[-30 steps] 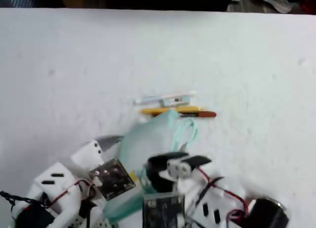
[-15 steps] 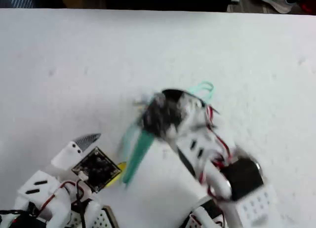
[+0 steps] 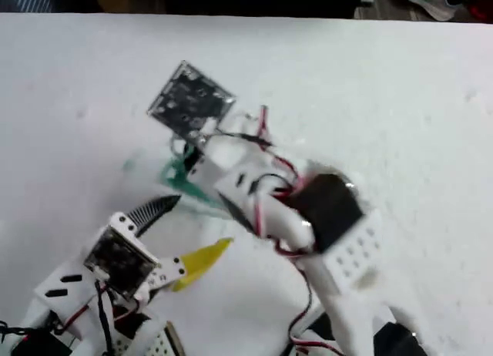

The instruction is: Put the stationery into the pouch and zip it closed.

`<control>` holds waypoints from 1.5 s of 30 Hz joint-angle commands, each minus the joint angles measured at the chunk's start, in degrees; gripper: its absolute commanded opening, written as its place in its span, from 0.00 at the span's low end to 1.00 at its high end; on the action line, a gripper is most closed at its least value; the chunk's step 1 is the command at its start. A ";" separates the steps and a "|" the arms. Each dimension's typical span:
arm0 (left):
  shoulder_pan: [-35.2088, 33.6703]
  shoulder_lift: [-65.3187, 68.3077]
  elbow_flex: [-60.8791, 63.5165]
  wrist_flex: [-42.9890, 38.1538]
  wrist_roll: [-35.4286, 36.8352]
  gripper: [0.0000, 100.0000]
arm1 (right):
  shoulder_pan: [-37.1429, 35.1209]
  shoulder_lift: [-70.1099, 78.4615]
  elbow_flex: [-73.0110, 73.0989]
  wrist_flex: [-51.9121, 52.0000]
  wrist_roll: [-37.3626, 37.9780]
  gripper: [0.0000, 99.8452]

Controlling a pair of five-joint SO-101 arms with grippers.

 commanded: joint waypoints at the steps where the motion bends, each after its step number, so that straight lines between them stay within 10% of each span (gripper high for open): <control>1: -4.00 0.31 1.67 -6.07 5.27 0.34 | -0.22 -0.13 -8.26 5.58 -0.44 0.02; 14: -12.79 0.04 1.93 -6.59 12.04 0.34 | -5.93 -3.30 -3.96 13.58 6.42 0.02; 32: -12.35 0.31 -13.98 10.20 -19.78 0.34 | -8.22 -11.03 19.43 9.89 11.43 0.02; 45: -2.59 0.22 -3.08 2.90 -20.84 0.34 | -8.22 -11.21 19.96 9.89 28.22 0.02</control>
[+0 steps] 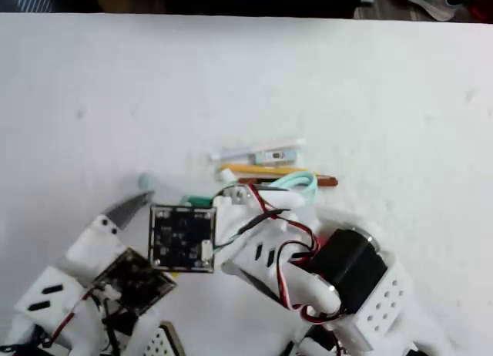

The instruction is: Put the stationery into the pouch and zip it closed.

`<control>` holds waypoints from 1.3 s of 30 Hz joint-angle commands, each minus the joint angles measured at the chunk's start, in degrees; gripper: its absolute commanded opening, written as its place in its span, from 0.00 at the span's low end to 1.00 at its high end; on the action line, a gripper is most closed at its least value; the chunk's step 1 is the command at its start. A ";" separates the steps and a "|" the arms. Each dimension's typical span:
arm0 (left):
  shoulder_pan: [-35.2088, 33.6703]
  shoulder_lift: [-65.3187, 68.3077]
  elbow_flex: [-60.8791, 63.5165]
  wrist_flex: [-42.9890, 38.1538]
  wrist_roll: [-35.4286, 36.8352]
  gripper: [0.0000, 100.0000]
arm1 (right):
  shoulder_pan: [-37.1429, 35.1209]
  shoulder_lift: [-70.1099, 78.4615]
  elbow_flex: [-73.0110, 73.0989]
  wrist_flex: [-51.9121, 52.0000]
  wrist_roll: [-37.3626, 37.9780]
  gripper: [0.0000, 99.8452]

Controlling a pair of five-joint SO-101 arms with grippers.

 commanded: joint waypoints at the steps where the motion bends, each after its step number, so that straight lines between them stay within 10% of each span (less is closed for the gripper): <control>1: 5.85 0.22 1.32 -3.96 -0.26 0.34 | -0.13 -0.40 0.79 -0.31 3.60 0.02; 20: 7.16 0.04 16.53 -19.43 2.73 0.34 | 0.31 -10.59 4.22 -5.49 10.90 0.02; 33: 7.60 0.04 16.88 -27.78 3.34 0.04 | 7.43 -10.33 4.13 -15.16 -3.16 0.02; 39: 4.97 0.31 16.97 -32.26 20.48 0.02 | 7.52 -10.15 4.13 -20.09 -12.48 0.02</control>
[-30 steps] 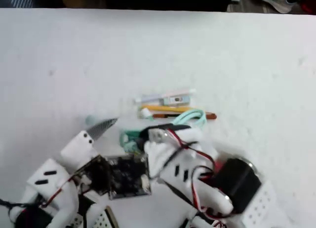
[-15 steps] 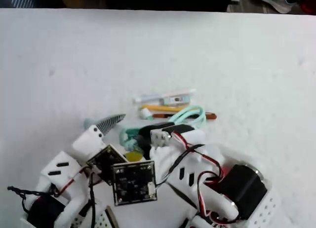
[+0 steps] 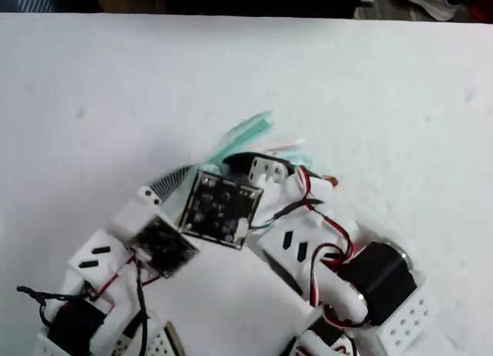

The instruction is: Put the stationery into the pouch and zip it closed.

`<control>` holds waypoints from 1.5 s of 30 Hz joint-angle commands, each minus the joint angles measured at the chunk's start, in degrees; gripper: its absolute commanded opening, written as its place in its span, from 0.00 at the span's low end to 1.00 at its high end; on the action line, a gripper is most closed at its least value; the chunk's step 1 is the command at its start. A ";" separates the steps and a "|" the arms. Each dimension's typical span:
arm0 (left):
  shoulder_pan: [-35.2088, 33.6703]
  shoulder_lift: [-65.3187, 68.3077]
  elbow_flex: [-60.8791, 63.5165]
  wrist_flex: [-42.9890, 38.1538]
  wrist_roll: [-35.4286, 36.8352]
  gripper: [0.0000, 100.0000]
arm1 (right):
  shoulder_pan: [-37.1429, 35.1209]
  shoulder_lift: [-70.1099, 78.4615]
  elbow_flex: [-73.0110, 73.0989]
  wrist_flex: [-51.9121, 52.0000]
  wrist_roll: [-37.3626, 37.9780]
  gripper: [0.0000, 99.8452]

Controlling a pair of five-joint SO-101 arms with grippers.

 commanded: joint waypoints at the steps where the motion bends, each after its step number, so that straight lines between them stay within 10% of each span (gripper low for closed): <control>1: -2.77 -0.92 0.18 -6.51 10.90 0.02 | 0.40 -0.31 -0.18 -3.91 -5.89 0.02; 6: -8.66 -1.19 9.41 -18.46 23.38 0.02 | 0.22 1.54 0.35 -6.37 -13.19 0.02; 19: -8.48 -1.27 5.80 -0.09 17.41 0.04 | 1.27 5.05 0.00 -6.73 -14.24 0.02; 26: -8.48 -1.27 5.71 2.46 21.36 0.25 | 2.86 5.41 -0.09 -9.19 -14.24 0.02; 45: -4.26 -1.27 10.90 -5.80 20.04 0.02 | 1.36 5.41 -0.18 -10.51 -14.15 0.02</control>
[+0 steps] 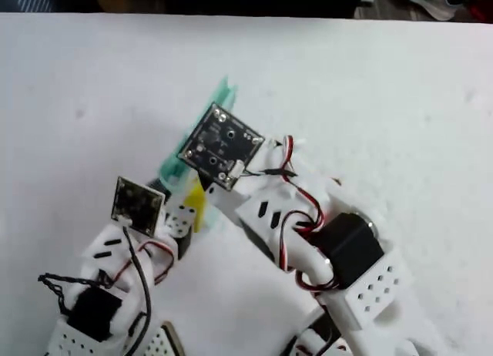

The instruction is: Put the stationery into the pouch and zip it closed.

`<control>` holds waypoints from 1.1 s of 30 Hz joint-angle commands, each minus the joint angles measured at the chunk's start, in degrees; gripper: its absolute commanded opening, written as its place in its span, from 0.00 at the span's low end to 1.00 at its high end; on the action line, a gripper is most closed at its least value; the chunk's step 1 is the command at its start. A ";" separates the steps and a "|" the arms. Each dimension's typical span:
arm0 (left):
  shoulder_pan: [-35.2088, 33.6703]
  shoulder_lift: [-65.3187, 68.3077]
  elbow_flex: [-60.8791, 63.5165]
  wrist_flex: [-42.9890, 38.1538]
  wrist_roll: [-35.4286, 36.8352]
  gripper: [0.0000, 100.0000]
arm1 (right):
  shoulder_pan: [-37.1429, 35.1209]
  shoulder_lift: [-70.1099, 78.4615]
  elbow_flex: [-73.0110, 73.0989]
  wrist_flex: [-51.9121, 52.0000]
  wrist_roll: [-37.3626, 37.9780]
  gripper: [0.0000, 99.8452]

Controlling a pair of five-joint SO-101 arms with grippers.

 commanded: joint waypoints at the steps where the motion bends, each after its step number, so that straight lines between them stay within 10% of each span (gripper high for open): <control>1: 1.01 -0.31 -0.97 -0.26 -0.70 0.03 | -0.40 0.04 -0.88 -3.47 -0.26 0.02; 11: 0.92 -0.31 -10.55 13.54 -7.65 0.02 | 4.44 0.13 -0.62 -11.03 -0.18 0.02; 33: 0.92 -0.31 -10.64 15.03 -7.91 0.02 | 17.80 9.54 -0.62 -18.33 -0.44 0.02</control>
